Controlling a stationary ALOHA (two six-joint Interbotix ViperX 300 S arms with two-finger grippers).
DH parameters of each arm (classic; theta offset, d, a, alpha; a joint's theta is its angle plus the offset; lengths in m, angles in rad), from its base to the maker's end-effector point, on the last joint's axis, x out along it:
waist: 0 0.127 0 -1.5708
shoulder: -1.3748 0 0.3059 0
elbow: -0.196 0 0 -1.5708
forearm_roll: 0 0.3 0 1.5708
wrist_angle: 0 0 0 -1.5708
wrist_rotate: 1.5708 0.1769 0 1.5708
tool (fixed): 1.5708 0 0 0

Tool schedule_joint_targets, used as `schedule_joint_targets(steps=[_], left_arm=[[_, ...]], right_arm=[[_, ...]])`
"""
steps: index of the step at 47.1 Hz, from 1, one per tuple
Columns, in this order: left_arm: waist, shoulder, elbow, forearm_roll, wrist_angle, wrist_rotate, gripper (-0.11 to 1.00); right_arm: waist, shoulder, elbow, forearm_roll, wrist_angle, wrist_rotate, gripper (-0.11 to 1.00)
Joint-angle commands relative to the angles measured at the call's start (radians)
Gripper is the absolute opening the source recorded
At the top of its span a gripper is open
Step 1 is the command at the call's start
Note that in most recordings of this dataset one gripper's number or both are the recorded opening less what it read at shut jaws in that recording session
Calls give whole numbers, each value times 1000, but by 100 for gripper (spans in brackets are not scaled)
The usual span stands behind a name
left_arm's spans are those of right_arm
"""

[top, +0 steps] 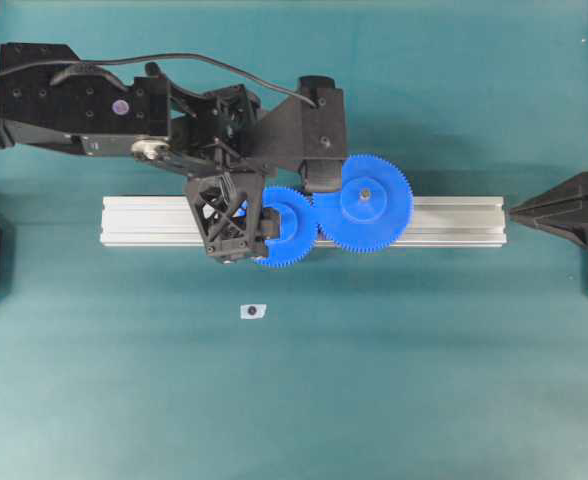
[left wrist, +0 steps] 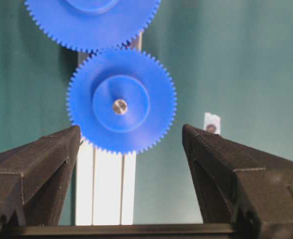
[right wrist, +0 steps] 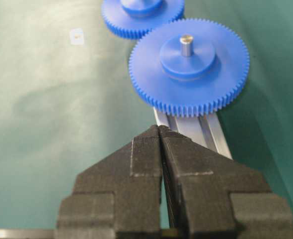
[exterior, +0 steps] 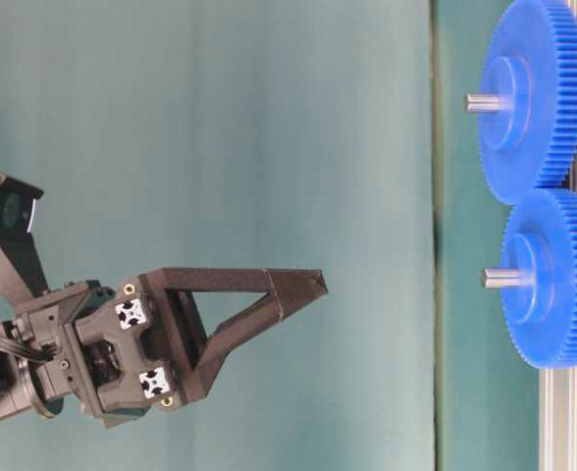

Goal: Find the location of the shaft and insert the small gear.

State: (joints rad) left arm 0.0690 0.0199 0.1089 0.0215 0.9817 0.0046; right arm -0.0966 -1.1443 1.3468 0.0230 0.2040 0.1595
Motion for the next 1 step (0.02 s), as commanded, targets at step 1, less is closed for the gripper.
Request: schedule_joint_targets(steps=[1], left_arm=[[-3,-17,-9,2,-3,-2,79]], right_arm=[[-3,8,-11,-2,-8,8,3]])
